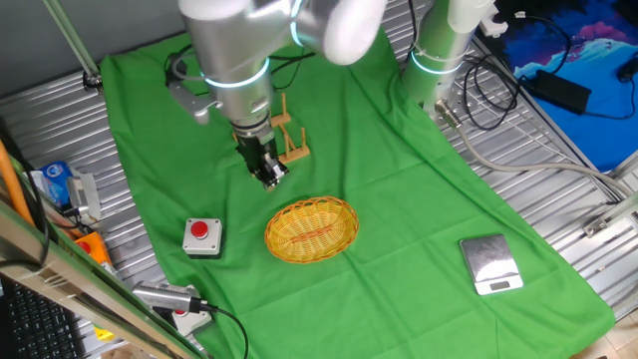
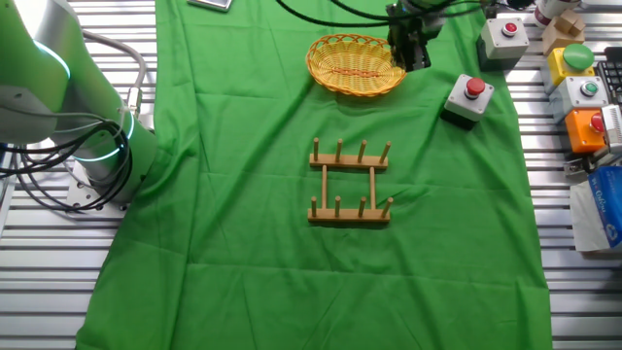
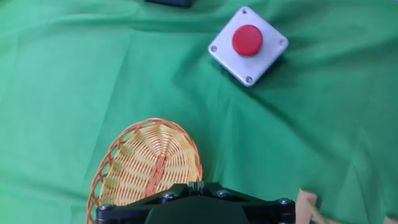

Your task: Put the dish on the dish rack

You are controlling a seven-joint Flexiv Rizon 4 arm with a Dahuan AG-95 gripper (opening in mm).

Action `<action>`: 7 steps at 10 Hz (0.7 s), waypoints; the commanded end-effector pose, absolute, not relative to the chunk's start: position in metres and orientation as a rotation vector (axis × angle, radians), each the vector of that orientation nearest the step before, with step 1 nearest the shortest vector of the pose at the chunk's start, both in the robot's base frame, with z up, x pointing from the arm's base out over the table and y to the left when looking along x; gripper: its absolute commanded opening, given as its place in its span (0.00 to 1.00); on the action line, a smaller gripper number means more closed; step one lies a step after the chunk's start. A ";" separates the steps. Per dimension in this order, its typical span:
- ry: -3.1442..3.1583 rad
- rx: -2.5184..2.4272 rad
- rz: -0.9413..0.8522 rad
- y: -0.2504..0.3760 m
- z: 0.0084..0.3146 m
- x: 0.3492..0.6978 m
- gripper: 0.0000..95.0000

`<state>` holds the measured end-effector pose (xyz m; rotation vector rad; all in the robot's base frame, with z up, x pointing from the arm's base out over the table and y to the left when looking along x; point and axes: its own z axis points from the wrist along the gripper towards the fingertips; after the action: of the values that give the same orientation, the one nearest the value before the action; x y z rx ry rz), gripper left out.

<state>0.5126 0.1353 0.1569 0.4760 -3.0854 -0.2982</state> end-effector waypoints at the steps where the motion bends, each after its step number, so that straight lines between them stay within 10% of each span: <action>1: -3.071 0.581 -0.271 0.135 0.158 0.511 0.00; 7: -3.124 0.383 -0.265 0.198 0.138 0.508 0.00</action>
<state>0.5075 0.1893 0.1402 0.4704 -3.1016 -0.2546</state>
